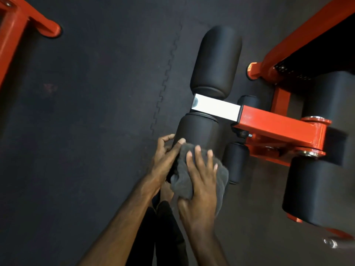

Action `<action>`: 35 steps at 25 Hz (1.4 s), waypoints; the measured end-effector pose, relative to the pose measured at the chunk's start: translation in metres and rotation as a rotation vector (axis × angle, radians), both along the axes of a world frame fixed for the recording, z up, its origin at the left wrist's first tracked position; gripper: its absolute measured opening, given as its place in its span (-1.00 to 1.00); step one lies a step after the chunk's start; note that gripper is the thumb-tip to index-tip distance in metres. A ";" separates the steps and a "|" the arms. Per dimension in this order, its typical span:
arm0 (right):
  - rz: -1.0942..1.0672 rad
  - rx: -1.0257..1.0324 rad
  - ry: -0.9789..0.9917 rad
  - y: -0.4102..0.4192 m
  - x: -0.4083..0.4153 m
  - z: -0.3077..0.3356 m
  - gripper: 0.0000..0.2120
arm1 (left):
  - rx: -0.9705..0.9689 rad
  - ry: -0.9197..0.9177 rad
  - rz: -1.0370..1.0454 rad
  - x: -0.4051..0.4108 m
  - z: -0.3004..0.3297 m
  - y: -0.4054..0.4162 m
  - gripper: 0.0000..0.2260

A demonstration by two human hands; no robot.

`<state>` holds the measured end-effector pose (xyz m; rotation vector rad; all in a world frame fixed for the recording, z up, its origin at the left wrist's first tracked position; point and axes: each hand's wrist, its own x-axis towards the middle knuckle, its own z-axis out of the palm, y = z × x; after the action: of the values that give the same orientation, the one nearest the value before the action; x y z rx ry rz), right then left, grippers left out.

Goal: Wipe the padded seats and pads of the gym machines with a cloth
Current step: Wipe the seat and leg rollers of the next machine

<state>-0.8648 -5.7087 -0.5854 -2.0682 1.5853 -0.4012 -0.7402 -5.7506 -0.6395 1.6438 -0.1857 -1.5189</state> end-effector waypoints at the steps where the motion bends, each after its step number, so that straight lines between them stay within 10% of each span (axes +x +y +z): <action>1: -0.015 -0.010 -0.027 0.004 -0.002 0.001 -0.30 | -0.010 -0.009 -0.009 0.000 0.001 0.001 -0.65; 8: -0.245 0.013 -0.127 -0.107 0.019 -0.007 -0.27 | -0.069 0.032 -0.004 0.009 -0.008 0.009 -0.72; 13: -0.015 0.003 -0.007 -0.002 0.002 0.000 -0.27 | -0.013 0.177 -0.092 0.013 -0.013 0.010 -0.24; 23: -0.186 -0.029 -0.078 -0.061 0.001 -0.010 -0.36 | -0.049 0.019 -0.132 0.003 -0.003 0.007 -0.11; 30: -0.366 0.066 -0.449 -0.064 -0.002 -0.020 -0.35 | -0.133 -0.017 -0.115 0.009 0.002 0.011 -0.58; 35: -0.242 0.055 -0.314 -0.061 -0.003 -0.006 -0.29 | -0.111 -0.051 -0.103 0.005 -0.008 0.019 -0.38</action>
<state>-0.8677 -5.7700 -0.5912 -1.6788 1.6328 -0.7210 -0.7348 -5.7315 -0.6474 1.6062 -0.3814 -1.5165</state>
